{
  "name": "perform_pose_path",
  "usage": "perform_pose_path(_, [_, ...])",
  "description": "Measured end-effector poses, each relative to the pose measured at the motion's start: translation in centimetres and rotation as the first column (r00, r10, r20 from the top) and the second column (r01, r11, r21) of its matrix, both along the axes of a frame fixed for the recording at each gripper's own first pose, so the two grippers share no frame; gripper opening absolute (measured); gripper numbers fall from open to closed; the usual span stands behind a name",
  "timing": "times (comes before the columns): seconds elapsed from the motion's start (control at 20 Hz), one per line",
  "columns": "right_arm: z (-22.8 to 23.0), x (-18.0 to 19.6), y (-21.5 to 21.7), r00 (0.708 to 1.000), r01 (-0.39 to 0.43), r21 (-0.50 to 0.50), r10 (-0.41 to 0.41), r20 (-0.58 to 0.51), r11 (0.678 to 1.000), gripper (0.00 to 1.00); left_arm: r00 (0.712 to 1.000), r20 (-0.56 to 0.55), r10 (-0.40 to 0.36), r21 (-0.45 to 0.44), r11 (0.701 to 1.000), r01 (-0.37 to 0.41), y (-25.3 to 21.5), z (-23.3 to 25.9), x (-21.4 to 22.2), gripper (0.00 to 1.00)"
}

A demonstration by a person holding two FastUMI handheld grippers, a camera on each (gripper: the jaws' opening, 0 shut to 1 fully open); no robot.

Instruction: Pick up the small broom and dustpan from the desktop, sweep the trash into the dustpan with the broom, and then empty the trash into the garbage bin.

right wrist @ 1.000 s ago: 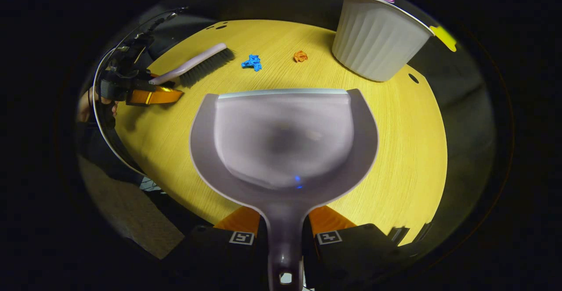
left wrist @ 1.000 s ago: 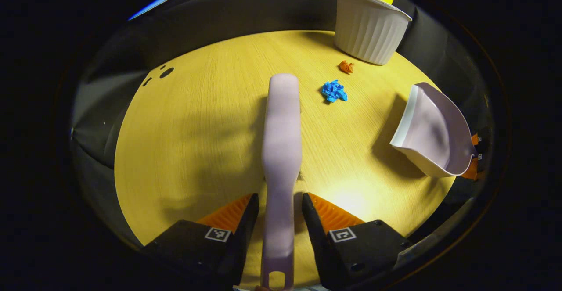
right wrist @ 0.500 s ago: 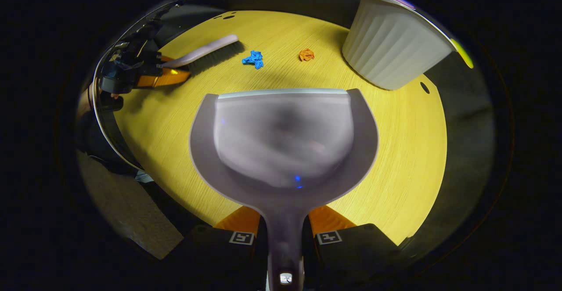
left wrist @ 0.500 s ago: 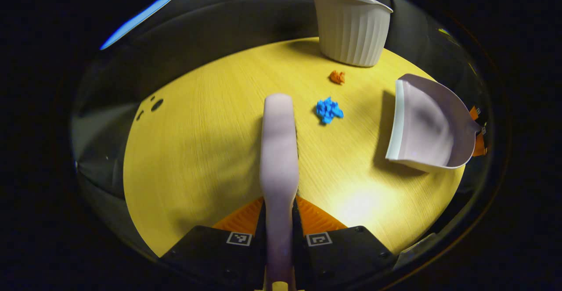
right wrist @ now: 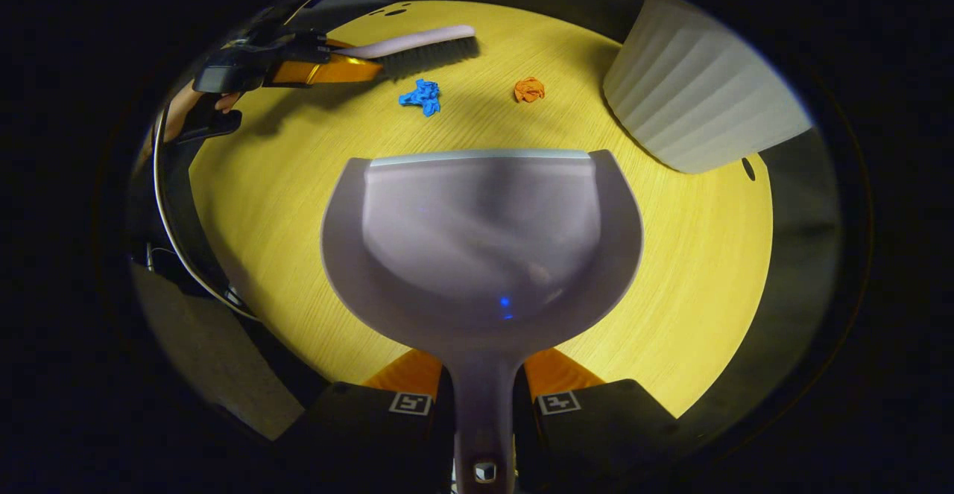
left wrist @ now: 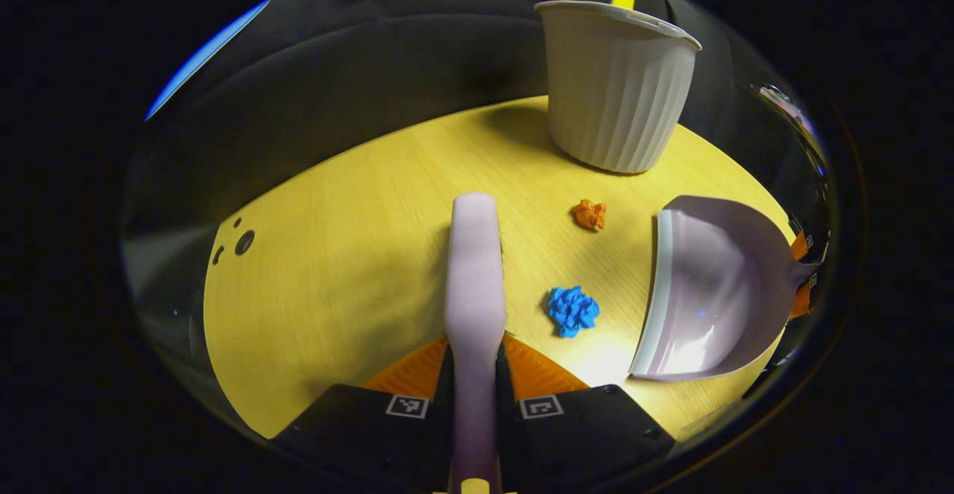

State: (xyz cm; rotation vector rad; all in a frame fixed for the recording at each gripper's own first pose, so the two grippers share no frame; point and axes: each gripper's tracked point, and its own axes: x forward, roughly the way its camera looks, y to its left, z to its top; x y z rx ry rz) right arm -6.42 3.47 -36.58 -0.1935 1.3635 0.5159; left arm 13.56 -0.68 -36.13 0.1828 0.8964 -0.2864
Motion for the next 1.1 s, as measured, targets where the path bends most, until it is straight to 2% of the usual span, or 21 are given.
perform_pose_path(0.1, [-0.3,0.2,0.1,1.000,0.005,0.012,-0.005,-0.009,1.000,0.37,0.999,0.003,-0.047,-0.007,0.999,0.047,-1.5,-0.4,0.9,0.30])
perform_pose_path(0.15, [-0.4,0.4,0.2,1.000,0.004,0.022,-0.004,-0.015,1.000,0.37,0.998,0.005,-0.063,-0.006,0.998,0.063,-2.0,-0.6,1.2,0.33])
perform_pose_path(0.2, [-0.5,0.5,0.1,1.000,0.000,0.023,0.000,-0.021,1.000,0.37,0.997,0.009,-0.081,-0.005,0.997,0.081,-2.5,-0.8,1.6,0.30])
perform_pose_path(0.3, [-0.4,0.8,-0.1,1.000,-0.013,0.026,0.014,-0.020,1.000,0.37,0.993,-0.001,-0.119,-0.004,0.993,0.119,-3.3,-1.2,1.9,0.30])
perform_pose_path(0.4, [-0.5,1.4,-0.2,0.999,-0.023,0.028,0.023,-0.022,0.999,0.37,0.987,-0.024,-0.157,-0.031,0.987,0.156,-4.3,-1.5,1.4,0.27])
perform_pose_path(0.5, [-0.7,1.4,-0.1,0.999,-0.028,0.029,0.029,-0.025,0.999,0.37,0.981,-0.031,-0.191,-0.078,0.979,0.188,-5.8,-1.2,0.7,0.33])
perform_pose_path(0.55, [-0.7,1.3,-0.3,0.999,-0.033,0.027,0.034,-0.025,0.999,0.37,0.978,-0.036,-0.207,-0.103,0.974,0.203,-6.6,-1.2,0.1,0.29])
perform_pose_path(0.75, [-1.0,1.2,-0.5,0.998,-0.053,0.029,0.053,-0.015,0.998,0.37,0.952,-0.048,-0.302,-0.210,0.935,0.286,-9.6,-0.6,-2.1,0.29])
perform_pose_path(0.8, [-1.1,1.2,-0.5,0.999,-0.051,0.032,0.051,-0.007,0.998,0.37,0.944,-0.050,-0.325,-0.235,0.923,0.306,-10.1,-0.3,-2.7,0.33])
perform_pose_path(0.9, [-1.1,1.3,-0.2,0.999,-0.047,0.046,0.047,0.020,0.998,0.36,0.930,-0.048,-0.365,-0.287,0.897,0.338,-11.4,0.3,-3.7,0.30])
perform_pose_path(1.0, [-1.1,1.8,0.0,0.998,-0.024,0.072,0.019,0.066,0.997,0.37,0.932,-0.041,-0.359,-0.313,0.891,0.330,-12.1,1.1,-4.0,0.30])
perform_pose_path(1.1, [-1.4,1.5,0.0,0.995,0.005,0.075,-0.012,0.098,0.997,0.37,0.946,-0.029,-0.322,-0.300,0.906,0.299,-11.7,1.6,-3.3,0.29])
